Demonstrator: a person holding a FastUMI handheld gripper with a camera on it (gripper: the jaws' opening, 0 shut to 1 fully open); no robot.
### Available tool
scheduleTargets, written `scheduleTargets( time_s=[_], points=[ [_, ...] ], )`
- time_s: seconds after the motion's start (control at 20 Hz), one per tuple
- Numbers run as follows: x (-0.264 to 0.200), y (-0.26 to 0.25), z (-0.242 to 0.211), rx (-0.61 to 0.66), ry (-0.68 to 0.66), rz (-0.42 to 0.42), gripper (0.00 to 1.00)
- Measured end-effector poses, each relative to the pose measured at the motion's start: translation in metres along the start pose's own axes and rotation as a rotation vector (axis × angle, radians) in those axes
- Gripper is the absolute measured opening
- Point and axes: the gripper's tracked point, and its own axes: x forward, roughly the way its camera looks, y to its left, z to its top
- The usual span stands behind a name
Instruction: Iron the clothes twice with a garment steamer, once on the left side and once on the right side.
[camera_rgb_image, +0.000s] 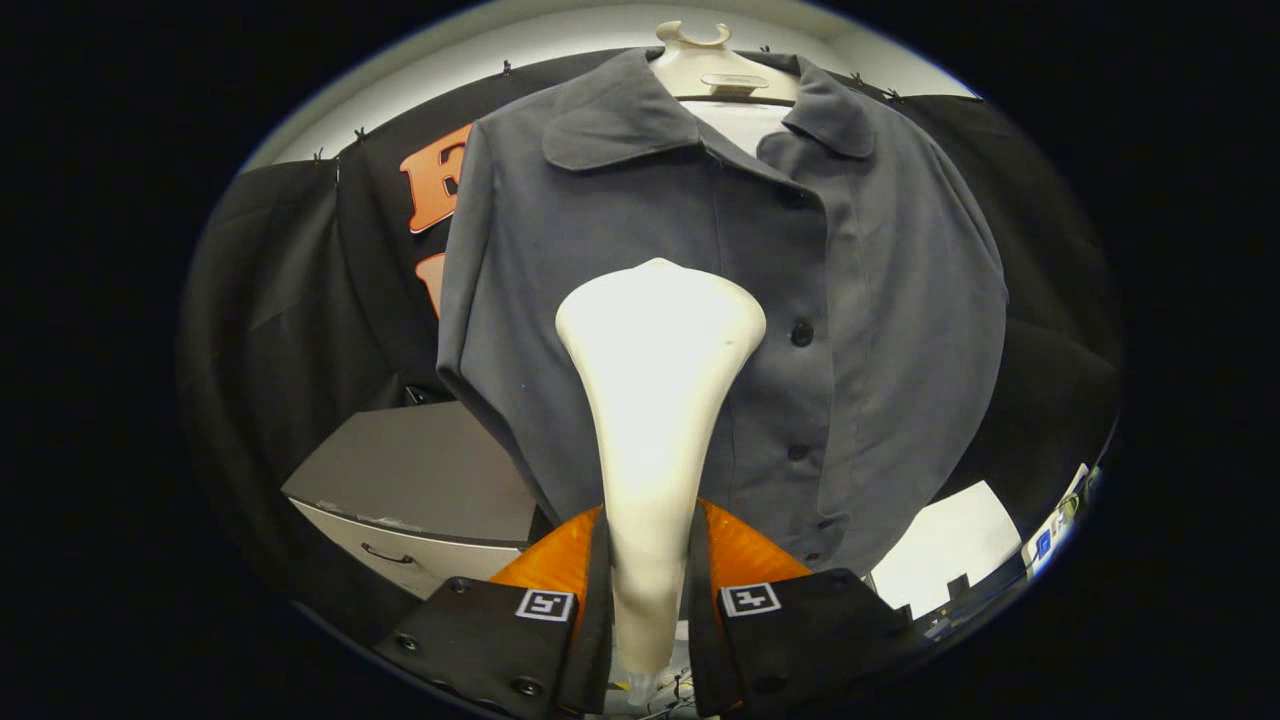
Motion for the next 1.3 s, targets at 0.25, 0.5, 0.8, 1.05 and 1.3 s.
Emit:
scheduleTargets(
  time_s=[0.25,0.5,0.8,1.05,1.3],
  points=[
    [0.008,0.000,-0.027,0.000,0.045,0.006,0.40],
    [0.016,-0.006,-0.059,0.014,0.105,-0.012,0.40],
    [0.032,-0.017,-0.104,0.019,0.184,-0.027,0.40],
    [0.044,-0.021,-0.146,0.045,0.250,-0.029,0.40],
    [0.052,-0.031,-0.184,0.062,0.305,-0.041,0.40]
  ],
)
